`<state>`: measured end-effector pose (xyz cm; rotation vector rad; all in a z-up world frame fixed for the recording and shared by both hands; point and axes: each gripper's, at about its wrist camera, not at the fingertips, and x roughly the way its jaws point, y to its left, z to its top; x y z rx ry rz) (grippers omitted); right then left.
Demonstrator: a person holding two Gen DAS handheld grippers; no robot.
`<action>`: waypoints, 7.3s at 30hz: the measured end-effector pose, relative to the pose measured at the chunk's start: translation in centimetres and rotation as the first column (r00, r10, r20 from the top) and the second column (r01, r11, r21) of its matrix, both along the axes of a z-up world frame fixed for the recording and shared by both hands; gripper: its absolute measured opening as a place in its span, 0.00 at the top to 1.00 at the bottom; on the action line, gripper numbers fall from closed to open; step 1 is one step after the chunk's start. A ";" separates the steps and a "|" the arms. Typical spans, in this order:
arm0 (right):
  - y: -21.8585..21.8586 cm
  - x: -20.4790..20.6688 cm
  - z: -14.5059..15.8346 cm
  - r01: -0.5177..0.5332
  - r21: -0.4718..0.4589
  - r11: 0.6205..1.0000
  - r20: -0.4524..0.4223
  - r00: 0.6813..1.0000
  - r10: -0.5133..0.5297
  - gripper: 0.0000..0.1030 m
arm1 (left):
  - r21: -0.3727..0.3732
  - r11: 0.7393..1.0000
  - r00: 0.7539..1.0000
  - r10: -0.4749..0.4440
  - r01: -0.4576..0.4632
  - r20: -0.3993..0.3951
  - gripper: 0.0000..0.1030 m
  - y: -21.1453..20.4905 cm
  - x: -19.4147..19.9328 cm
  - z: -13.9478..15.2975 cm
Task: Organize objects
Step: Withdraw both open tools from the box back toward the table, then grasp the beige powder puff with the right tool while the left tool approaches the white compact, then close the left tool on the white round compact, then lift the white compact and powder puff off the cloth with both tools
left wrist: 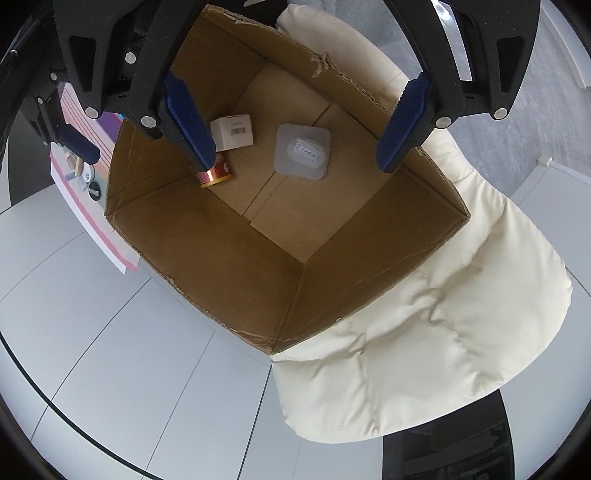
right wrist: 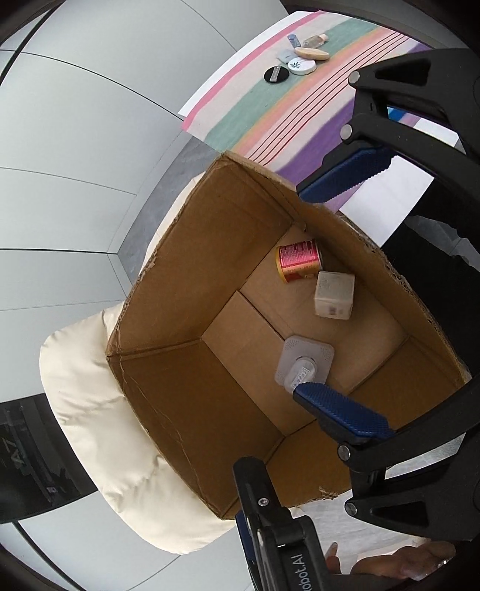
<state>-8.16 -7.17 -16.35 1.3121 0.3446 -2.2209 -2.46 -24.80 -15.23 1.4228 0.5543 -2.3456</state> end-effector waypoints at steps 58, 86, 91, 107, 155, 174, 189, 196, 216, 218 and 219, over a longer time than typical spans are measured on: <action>17.4 13.5 6.4 0.215 -0.010 0.977 -0.015 0.977 -0.215 0.04 | -0.092 0.961 0.965 -0.262 0.261 0.009 0.13 13.0 11.7 3.5; 37.6 13.4 4.2 0.601 0.001 0.799 0.024 0.799 -0.601 0.04 | 0.014 0.836 0.835 -0.549 0.549 0.029 0.13 27.7 5.1 2.1; 40.0 13.0 3.2 0.641 0.000 0.767 0.051 0.766 -0.640 0.04 | 0.012 0.830 0.828 -0.558 0.558 0.051 0.13 28.8 4.0 1.5; 42.6 8.1 -1.1 0.663 0.048 0.747 0.077 0.743 -0.664 0.04 | 0.045 0.818 0.813 -0.575 0.574 0.088 0.13 32.9 -3.6 -2.1; 49.9 -17.6 -17.5 0.733 -0.102 0.673 0.101 0.680 -0.726 0.68 | 0.013 0.733 0.732 -0.680 0.681 0.041 0.13 50.5 -28.8 -19.7; 51.8 -15.5 -17.7 0.720 -0.071 0.691 0.102 0.694 -0.713 0.68 | -0.125 0.764 0.773 -0.633 0.633 0.047 0.43 51.9 -29.1 -18.7; 50.2 -14.7 -8.7 0.699 -0.024 0.715 0.002 0.715 -0.699 0.68 | -0.216 0.762 0.778 -0.628 0.611 -0.017 0.43 49.6 -27.1 -6.1; 48.8 -13.8 -0.7 0.686 -0.009 0.728 -0.050 0.727 -0.685 0.68 | -0.235 0.767 0.775 -0.627 0.597 -0.078 0.43 47.9 -25.2 1.9; 43.8 -9.5 18.3 0.592 -0.067 0.803 -0.233 0.774 -0.589 0.68 | -0.258 0.777 0.767 -0.621 0.574 -0.164 0.43 45.1 -18.6 17.0; 43.5 -9.0 18.7 0.589 -0.065 0.806 -0.236 0.775 -0.586 0.68 | -0.260 0.773 0.763 -0.626 0.578 -0.164 0.43 45.3 -18.0 17.3; 43.4 -8.8 18.6 0.588 -0.064 0.806 -0.237 0.776 -0.585 0.68 | -0.266 0.769 0.760 -0.630 0.582 -0.160 0.43 45.5 -17.6 17.4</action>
